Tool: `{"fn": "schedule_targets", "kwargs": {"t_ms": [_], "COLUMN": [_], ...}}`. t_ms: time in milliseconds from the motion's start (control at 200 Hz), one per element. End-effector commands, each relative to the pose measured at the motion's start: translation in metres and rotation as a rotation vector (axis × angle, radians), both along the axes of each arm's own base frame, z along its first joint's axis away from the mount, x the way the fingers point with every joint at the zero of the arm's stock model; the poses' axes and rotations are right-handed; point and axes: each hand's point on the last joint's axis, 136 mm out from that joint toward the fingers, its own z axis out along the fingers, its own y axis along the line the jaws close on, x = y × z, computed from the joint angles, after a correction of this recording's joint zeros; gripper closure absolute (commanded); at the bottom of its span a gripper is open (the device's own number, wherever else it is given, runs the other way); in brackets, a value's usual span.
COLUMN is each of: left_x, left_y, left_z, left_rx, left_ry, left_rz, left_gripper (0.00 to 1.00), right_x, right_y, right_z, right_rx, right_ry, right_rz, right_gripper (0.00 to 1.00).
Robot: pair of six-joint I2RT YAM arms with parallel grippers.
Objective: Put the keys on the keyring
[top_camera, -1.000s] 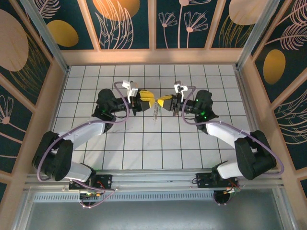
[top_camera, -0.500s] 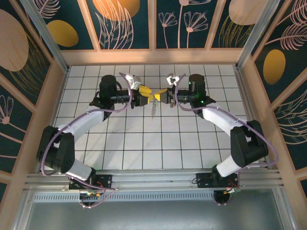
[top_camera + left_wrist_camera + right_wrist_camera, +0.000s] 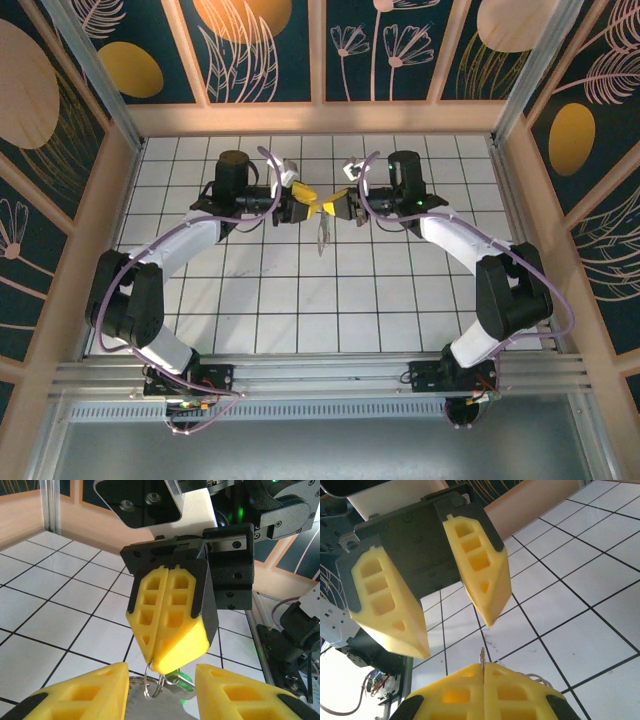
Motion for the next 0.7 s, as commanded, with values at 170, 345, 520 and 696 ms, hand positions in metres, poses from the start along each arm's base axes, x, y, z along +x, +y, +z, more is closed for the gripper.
{"fn": "schedule_targets", "kwargs": {"t_ms": [170,345,520,696], "left_x": [0.000,-0.004,-0.007,-0.008], "left_y": [0.003,0.002,0.001,0.001], "left_z": [-0.001,-0.005,-0.006,-0.005], "left_rx": [-0.012,-0.019,-0.027,-0.034], "left_ry": [0.030,0.063,0.076,0.082], "left_rz": [-0.081,-0.124,-0.154,-0.167], "left_gripper": [0.59,0.60,0.60,0.61], "right_x": [-0.009,-0.011,-0.011,-0.009], "right_y": [-0.003,-0.001,0.002,0.008], "right_z": [0.022,0.025,0.026,0.028], "right_rx": [0.050,0.062,0.065,0.067], "right_ry": [-0.056,-0.056,-0.058,-0.059], "right_rz": [0.071,0.082,0.083,0.090], "right_gripper": [1.00,1.00,1.00,1.00]}}
